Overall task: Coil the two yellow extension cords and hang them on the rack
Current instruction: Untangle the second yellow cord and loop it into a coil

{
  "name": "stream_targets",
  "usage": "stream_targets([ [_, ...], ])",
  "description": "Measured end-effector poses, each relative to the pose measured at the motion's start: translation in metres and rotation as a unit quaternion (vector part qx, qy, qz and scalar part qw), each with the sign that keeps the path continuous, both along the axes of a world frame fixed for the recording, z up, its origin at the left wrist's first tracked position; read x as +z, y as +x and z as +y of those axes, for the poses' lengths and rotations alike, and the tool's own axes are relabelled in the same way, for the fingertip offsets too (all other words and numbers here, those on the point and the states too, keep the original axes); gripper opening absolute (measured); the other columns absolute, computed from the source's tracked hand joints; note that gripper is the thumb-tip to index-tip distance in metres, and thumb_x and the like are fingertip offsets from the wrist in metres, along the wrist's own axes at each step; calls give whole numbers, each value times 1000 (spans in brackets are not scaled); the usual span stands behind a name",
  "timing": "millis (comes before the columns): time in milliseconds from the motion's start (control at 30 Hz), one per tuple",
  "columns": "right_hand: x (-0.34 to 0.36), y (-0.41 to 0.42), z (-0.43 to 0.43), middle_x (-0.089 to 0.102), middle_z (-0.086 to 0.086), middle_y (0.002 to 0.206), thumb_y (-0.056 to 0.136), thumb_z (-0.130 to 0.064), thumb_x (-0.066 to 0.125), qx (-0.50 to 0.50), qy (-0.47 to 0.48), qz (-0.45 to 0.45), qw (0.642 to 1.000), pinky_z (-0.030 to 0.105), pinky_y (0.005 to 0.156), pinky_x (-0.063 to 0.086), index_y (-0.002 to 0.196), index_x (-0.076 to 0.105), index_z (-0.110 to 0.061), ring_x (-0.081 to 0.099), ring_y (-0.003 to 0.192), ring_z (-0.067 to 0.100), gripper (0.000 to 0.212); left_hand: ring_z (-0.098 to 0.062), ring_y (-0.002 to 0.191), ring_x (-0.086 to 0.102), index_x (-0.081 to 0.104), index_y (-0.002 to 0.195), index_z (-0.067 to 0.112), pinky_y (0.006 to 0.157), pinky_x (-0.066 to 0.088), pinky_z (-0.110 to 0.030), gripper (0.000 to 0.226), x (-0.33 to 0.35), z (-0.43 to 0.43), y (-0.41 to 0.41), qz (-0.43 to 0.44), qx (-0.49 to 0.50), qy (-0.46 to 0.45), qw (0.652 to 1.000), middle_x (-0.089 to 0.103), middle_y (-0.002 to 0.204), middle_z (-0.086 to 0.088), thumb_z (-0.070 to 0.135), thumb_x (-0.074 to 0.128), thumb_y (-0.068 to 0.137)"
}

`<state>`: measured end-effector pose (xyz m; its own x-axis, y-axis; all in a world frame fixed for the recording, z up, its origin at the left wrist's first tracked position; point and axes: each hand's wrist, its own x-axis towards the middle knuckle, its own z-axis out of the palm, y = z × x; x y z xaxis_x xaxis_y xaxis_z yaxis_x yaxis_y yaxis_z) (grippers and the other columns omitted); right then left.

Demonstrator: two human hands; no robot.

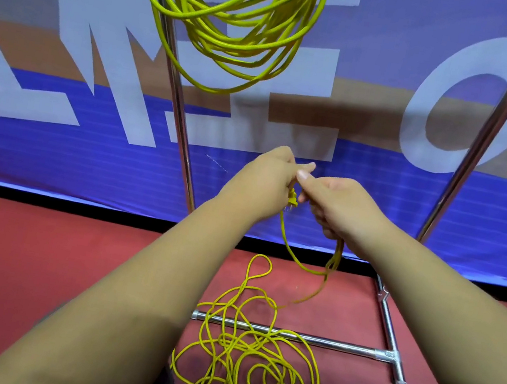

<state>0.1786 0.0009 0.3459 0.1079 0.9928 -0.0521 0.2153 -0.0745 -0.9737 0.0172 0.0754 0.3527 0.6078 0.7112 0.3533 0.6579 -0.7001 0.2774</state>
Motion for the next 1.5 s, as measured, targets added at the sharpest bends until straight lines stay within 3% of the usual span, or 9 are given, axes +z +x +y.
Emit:
stream_targets([
  [267, 4, 6, 1, 24, 0, 60, 106, -38, 60, -3, 5, 71, 997, 25, 48, 16, 92, 80, -11, 15, 51, 18, 36, -24, 120, 60, 53, 147, 16, 102, 45, -32, 53, -22, 23, -20, -13, 101, -122, 987, 59, 138, -5, 16, 67, 96],
  [400, 8, 9, -3, 24, -1, 59, 108, -35, 55, -15, -2, 85, 996, 25, 47, 16, 101, 79, -7, 15, 50, 16, 37, -34, 115, 61, 59, 128, 7, 89, 51, -37, 32, -66, 30, -27, 138, 187, -237, 943, 62, 127, -13, 22, 58, 100],
  [600, 5, 16, -5, 26, -2, 56, 106, -33, 53, -41, -33, 59, 997, 26, 42, 32, 114, 75, -8, 23, 45, 16, 34, -34, 99, 68, 70, 102, 11, 92, 59, -44, 22, -127, 6, -4, 416, 87, -286, 859, 70, 109, -11, 23, 57, 89],
  [667, 2, 20, -7, 27, -2, 55, 105, -28, 53, -51, -33, 58, 996, 26, 42, 37, 113, 75, -9, 25, 45, 18, 30, -35, 110, 68, 70, 121, 11, 96, 57, -41, 34, -150, -2, 7, 410, 64, -291, 862, 70, 124, -14, 21, 58, 90],
  [767, -1, 28, -9, 29, 0, 55, 98, -24, 57, -72, -30, 65, 995, 26, 45, 32, 108, 76, -5, 27, 48, 21, 28, -35, 136, 54, 37, 158, 12, 108, 48, -38, 68, -195, -14, 19, 335, 60, -311, 887, 50, 154, -15, 16, 62, 95],
  [867, -1, 35, -12, 30, 4, 59, 86, -25, 61, -85, -37, 77, 993, 25, 45, 23, 98, 73, -6, 23, 51, 21, 25, -29, 152, 34, 17, 166, 21, 120, 35, -34, 86, -238, -28, 21, 281, 58, -356, 889, 24, 170, -11, 10, 63, 94],
  [1000, -1, 44, -13, 43, 3, 58, 92, -18, 56, -108, -35, 83, 990, 24, 43, 22, 100, 79, -6, 25, 46, 17, 27, -26, 151, 35, 35, 160, 31, 121, 32, -31, 78, -286, -41, 19, 250, 52, -351, 901, 35, 165, -4, 24, 73, 92],
  [1200, -5, 58, -10, 35, 5, 62, 92, -17, 55, -118, -37, 82, 989, 25, 45, 20, 101, 79, -4, 21, 51, 19, 28, -29, 118, 65, 62, 127, 24, 91, 51, -33, 30, -319, -56, -1, 284, 71, -383, 876, 66, 126, -5, 19, 59, 98],
  [1500, -10, 71, 2, 38, 2, 55, 89, -22, 61, -131, -55, -6, 990, 31, 47, 28, 68, 79, -23, 28, 47, 24, 27, -34, 101, 70, 69, 108, 13, 80, 50, -36, 27, -284, -23, -8, 238, 150, -332, 900, 72, 104, -13, 37, 56, 104],
])
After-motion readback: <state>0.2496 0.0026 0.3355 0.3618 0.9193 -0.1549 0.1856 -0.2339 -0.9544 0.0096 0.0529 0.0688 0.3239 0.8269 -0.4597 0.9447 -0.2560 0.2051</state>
